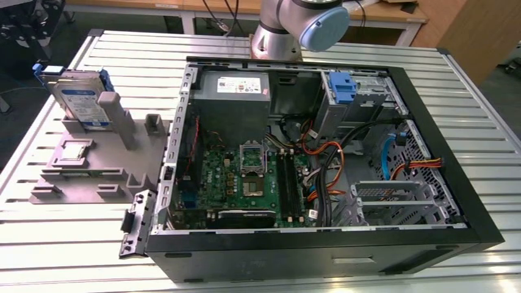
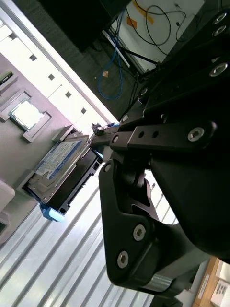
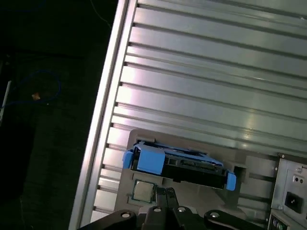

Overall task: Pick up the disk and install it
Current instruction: 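Pick up the disk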

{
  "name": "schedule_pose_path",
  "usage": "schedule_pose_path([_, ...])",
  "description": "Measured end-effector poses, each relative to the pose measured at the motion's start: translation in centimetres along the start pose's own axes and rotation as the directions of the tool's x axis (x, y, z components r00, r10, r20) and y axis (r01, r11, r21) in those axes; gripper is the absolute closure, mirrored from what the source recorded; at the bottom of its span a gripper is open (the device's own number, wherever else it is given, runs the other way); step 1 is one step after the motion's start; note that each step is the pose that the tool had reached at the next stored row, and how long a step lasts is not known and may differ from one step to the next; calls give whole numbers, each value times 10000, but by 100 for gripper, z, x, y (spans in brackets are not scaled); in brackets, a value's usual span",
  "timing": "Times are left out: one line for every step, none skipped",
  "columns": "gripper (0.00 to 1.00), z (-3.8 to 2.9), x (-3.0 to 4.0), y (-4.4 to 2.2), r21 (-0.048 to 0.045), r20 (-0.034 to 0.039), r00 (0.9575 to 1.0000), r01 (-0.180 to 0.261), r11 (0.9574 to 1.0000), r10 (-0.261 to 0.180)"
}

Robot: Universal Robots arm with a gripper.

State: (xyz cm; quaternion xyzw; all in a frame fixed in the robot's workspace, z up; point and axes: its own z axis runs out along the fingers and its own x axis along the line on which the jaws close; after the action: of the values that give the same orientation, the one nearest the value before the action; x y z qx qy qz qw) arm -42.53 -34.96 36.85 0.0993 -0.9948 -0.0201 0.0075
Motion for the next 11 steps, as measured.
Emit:
schedule_pose_path([90,0,0,0,2,-7,9999,172,9999,-172])
schedule_pose_path([90,0,0,0,3,-14,9994,345,9994,-345])
schedule_pose_path([90,0,0,0,5,-22,9987,512,9987,-512])
schedule_pose_path([90,0,0,0,6,-29,9977,683,9977,-683])
schedule_pose_path([90,0,0,0,8,-36,9964,852,9964,-852])
schedule_pose_path([90,0,0,0,9,-43,9948,1021,9948,-1021])
schedule_pose_path([90,0,0,0,10,-51,9926,1212,9926,-1212])
schedule_pose_path([90,0,0,0,11,-59,9903,1389,9903,-1389])
schedule_pose_path([90,0,0,0,12,-67,9876,1568,9876,-1568])
schedule_pose_path([90,0,0,0,13,-74,9847,1744,9847,-1743])
schedule_pose_path([90,0,0,0,13,-82,9814,1920,9814,-1920])
